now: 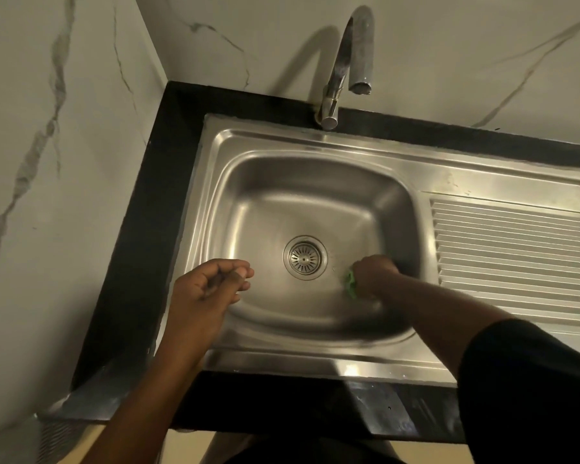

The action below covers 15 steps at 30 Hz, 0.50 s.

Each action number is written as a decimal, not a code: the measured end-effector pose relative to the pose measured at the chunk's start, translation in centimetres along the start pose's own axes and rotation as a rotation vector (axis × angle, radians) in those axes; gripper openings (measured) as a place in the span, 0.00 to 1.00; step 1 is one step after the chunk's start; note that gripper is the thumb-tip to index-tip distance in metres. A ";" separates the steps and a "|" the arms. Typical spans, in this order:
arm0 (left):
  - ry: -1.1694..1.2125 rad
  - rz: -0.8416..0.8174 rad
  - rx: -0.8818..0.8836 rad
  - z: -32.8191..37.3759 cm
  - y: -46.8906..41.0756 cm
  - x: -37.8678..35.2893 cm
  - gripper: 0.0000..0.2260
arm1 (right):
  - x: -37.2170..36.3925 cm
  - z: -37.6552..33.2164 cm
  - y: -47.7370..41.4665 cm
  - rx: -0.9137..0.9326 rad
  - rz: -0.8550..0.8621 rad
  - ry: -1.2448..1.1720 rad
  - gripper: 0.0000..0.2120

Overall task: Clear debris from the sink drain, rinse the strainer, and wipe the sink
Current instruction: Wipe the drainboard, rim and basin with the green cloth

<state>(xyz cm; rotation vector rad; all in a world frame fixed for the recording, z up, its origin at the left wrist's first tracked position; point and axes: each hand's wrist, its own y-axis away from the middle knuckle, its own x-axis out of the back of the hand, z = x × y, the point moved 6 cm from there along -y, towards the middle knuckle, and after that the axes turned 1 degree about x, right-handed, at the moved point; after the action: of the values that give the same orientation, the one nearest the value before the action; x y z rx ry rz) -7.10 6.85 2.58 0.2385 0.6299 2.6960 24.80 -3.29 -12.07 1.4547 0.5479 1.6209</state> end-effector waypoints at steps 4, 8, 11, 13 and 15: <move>0.020 -0.006 -0.016 0.1 -0.2 0.5 0.06 | -2.1 -1.2 0.9 -0.067 -0.166 -0.141 0.24; 0.020 -0.020 -0.016 -0.3 -0.5 0.4 0.07 | -4.6 -3.7 1.4 -0.131 -0.327 -0.416 0.28; 0.014 -0.038 -0.007 -0.4 -0.7 -0.1 0.07 | -4.5 -5.2 1.6 -0.116 -0.357 -0.569 0.28; 0.015 -0.045 -0.009 -0.5 -0.8 -0.2 0.07 | -4.2 -5.7 1.9 -0.143 -0.384 -0.697 0.28; 0.017 -0.046 -0.014 -0.5 -0.9 -0.3 0.07 | -4.0 -6.2 2.4 -0.199 -0.401 -0.882 0.24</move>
<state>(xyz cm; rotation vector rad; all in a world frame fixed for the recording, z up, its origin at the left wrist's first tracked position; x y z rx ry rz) -6.64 7.27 1.75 0.1952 0.6137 2.6599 17.98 -6.45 -13.84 1.5994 0.1374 0.5963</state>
